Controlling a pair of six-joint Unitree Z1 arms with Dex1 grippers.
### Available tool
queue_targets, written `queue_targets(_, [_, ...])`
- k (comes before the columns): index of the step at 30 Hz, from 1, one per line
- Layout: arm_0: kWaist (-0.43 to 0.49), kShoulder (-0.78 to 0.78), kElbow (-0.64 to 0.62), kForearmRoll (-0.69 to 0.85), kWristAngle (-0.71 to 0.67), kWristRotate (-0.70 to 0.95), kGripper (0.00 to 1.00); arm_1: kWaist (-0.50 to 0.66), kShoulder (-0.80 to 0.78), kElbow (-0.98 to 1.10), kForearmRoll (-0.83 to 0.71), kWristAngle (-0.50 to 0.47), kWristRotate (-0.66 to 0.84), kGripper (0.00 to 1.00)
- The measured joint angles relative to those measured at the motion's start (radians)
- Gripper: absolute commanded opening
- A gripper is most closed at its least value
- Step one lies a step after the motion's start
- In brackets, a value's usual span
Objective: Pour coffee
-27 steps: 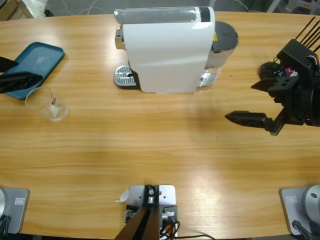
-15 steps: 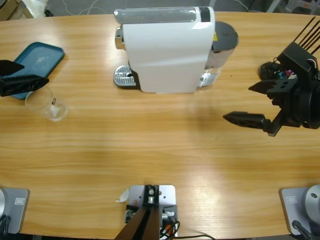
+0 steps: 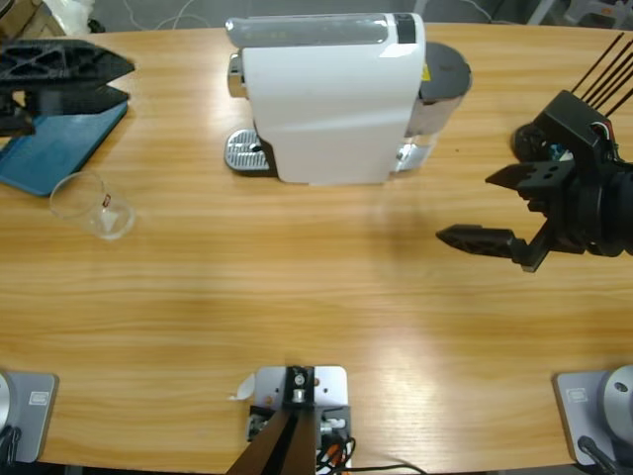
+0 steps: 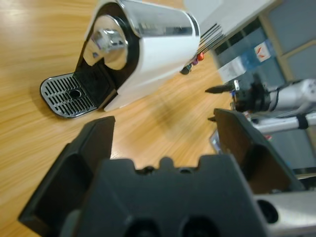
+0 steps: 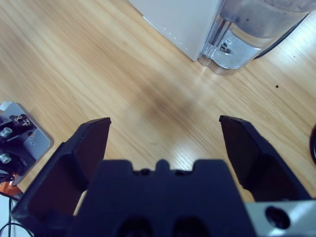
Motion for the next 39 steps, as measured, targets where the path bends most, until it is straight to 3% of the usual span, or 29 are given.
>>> queue_targets(4, [0.072, 0.076, 0.0, -0.04, -0.066, -0.02, 0.812, 0.0, 0.0, 0.0, 0.0, 0.0, 0.0, 0.911])
queue_targets(9, [0.096, 0.14, 0.0, -0.138, -0.122, -0.075, 0.812, 0.0, 0.001, 0.0, 0.0, 0.0, 0.0, 0.904])
queue_targets(21, [0.079, 0.387, -0.029, -0.618, -0.269, -0.385, 0.807, 0.0, 0.001, 0.0, 0.0, 0.0, 0.0, 0.899])
queue_targets(32, [0.06, 0.516, -0.029, -0.803, -0.291, -0.472, 0.769, 0.0, 0.001, 0.0, 0.0, 0.0, 0.0, 0.899])
queue_targets(36, [0.05, 0.541, -0.029, -0.848, -0.291, -0.494, 0.621, 0.0, 0.001, 0.0, 0.0, 0.0, 0.0, 0.899])
queue_targets(39, [0.045, 0.556, -0.029, -0.882, -0.291, -0.508, 0.314, 0.0, 0.001, 0.0, 0.0, 0.0, 0.0, 0.899])
